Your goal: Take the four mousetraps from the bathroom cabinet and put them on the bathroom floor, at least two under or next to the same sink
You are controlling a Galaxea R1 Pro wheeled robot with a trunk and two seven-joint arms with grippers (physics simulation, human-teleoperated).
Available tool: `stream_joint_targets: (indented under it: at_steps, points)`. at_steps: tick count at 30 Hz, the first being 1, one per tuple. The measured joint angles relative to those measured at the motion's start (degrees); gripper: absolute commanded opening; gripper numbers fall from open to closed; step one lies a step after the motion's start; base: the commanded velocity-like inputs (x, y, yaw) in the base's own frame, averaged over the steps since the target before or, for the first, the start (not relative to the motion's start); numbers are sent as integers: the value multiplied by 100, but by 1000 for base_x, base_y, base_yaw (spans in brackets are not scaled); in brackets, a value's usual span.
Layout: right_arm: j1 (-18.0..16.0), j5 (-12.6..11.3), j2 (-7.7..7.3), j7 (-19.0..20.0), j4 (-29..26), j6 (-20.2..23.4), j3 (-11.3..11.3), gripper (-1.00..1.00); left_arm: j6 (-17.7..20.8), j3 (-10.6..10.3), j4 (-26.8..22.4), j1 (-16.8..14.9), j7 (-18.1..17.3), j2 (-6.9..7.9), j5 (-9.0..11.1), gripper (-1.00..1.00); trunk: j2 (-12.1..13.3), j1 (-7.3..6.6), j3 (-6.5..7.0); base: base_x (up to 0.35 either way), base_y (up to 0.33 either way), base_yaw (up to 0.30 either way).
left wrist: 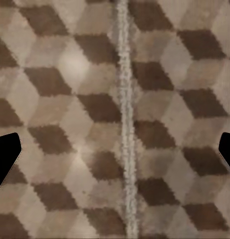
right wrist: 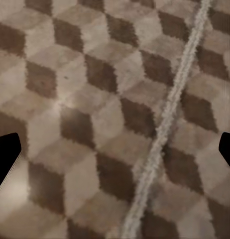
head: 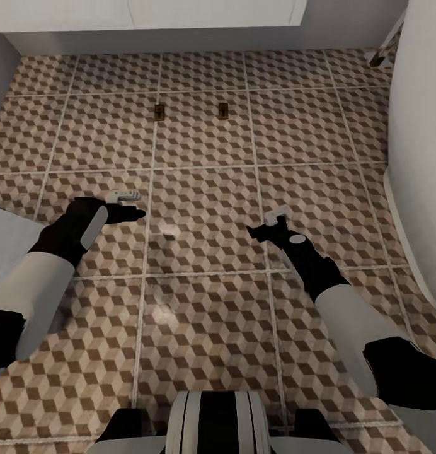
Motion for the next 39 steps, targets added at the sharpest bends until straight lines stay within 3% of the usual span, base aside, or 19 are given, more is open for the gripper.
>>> stream_joint_targets:
  at_steps: [18,35,39]
  points:
    - [3,-4,16,17,560,-170,1,100,-16,0,9,387,-5,0,0,100,24,-46,399,0,0,0]
    - [7,1,-2,25,1916,-1354,11,100,-71,-1,11,1186,-18,-16,2,100,47,-89,775,0,0,0]
    - [6,0,-12,24,2014,-1448,10,100,-80,-4,9,1317,-16,-17,-5,100,52,-100,864,0,0,0]
